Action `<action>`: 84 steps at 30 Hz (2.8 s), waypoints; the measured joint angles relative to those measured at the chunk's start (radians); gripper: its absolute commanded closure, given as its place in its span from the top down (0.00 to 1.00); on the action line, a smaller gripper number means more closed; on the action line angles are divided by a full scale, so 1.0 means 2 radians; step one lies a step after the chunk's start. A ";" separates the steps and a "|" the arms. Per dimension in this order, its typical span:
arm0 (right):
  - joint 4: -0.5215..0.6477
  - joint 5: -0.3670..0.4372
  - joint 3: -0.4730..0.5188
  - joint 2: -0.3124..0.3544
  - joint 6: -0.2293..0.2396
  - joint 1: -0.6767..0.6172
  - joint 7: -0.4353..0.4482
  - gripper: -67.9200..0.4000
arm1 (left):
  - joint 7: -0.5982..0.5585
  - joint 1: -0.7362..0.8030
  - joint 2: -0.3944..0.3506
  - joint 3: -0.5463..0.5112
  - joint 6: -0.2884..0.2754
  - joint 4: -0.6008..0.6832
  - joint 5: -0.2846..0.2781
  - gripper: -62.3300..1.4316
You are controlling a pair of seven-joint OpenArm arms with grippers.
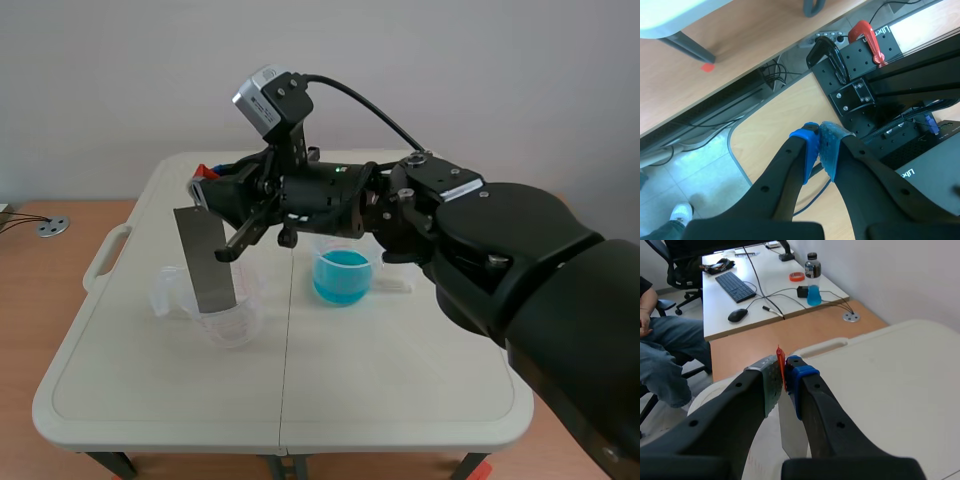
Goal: Hold the metal plate by the orange handle, dip it into the blue solution, take it out and point at it, then put the plate back in the beaker on the left.
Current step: 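Move the plate over the blue solution, then point at the plate with the left hand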
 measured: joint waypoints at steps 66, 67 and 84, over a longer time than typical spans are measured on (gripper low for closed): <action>0.274 0.098 0.222 0.151 0.002 -0.066 -0.137 0.02 | 0.030 -0.467 -0.100 0.138 -0.062 -0.028 -0.043 0.04; 0.274 0.098 0.222 0.151 0.003 -0.068 -0.137 0.02 | 0.031 -0.485 -0.092 0.152 -0.062 -0.038 -0.043 0.04; 0.274 0.098 0.222 0.151 0.002 -0.071 -0.138 0.02 | 0.031 -0.720 0.067 0.303 -0.061 -0.243 0.015 0.04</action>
